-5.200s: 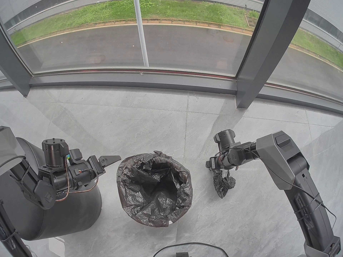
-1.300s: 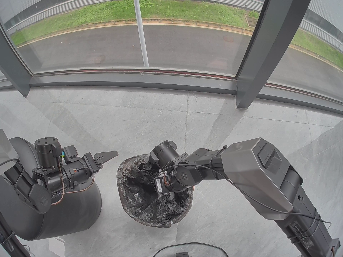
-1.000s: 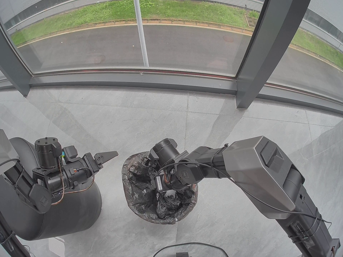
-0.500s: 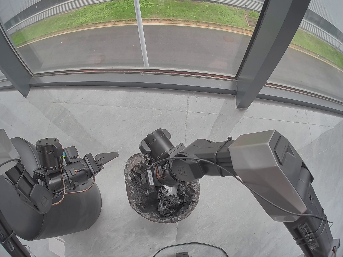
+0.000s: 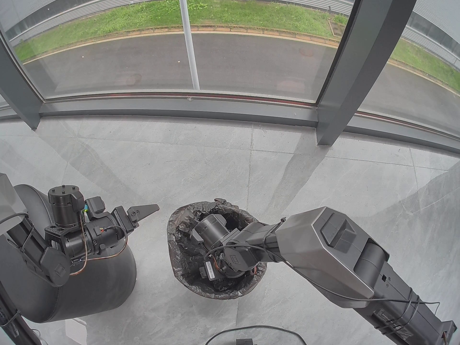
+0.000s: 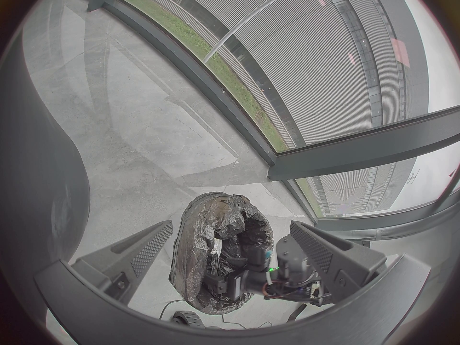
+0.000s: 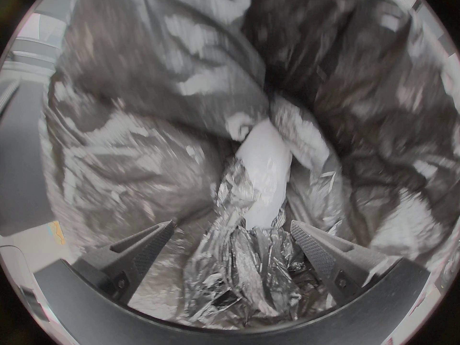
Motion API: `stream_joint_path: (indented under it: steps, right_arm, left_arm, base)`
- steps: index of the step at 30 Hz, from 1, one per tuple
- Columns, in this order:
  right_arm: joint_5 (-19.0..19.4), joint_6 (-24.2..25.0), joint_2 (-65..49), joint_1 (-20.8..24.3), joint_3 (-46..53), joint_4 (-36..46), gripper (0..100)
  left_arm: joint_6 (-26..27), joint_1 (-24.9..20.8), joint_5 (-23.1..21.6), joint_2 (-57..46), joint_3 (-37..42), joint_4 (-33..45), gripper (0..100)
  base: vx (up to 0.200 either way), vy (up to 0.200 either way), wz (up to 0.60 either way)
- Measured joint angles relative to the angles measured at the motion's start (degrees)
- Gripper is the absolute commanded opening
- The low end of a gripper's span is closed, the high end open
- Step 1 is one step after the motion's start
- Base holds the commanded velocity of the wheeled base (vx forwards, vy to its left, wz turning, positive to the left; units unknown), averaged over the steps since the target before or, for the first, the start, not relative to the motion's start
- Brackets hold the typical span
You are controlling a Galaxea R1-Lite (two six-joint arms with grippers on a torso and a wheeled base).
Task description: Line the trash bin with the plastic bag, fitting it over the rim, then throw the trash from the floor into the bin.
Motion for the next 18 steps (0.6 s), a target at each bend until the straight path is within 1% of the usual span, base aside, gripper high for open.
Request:
stream_joint_path:
  steps: [9,14,18]
  right_arm:
    - [-1.23,0.07,1.28,-0.66,-0.02,0.24,100]
    - [-1.48,0.4,-1.29,-0.85,-0.02,2.39,100]
    - [-2.82,0.49,-5.01,-0.85,-0.02,4.62,100]
  left_arm:
    - [0.0,0.0,-0.02,-0.02,0.0,0.0,100]
    - [-0.02,0.0,0.0,-0.21,0.0,0.0,100]
    - [-0.24,-0.12,-0.02,-1.05,0.27,0.0,100]
  base:
    - [0.0,0.0,0.0]
    - [0.0,0.0,0.0]
    - [0.0,0.0,0.0]
